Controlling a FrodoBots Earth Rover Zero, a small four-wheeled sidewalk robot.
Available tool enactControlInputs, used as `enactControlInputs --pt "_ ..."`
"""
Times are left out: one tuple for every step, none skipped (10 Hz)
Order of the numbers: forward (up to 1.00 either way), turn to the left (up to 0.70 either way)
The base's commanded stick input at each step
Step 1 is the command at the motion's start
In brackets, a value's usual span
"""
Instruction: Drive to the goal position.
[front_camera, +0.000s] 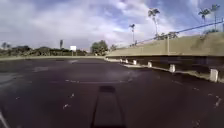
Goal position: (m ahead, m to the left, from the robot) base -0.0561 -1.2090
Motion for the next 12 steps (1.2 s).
enactControlInputs --pt "0.7 0.0" --pt "0.7 0.0" --pt "0.7 0.0" --pt "0.7 0.0" --pt "0.7 0.0" --pt "0.7 0.0" --pt "0.7 0.0" --pt "0.7 0.0" --pt "0.7 0.0" --pt "0.7 0.0" --pt "0.7 0.0" --pt "0.7 0.0"
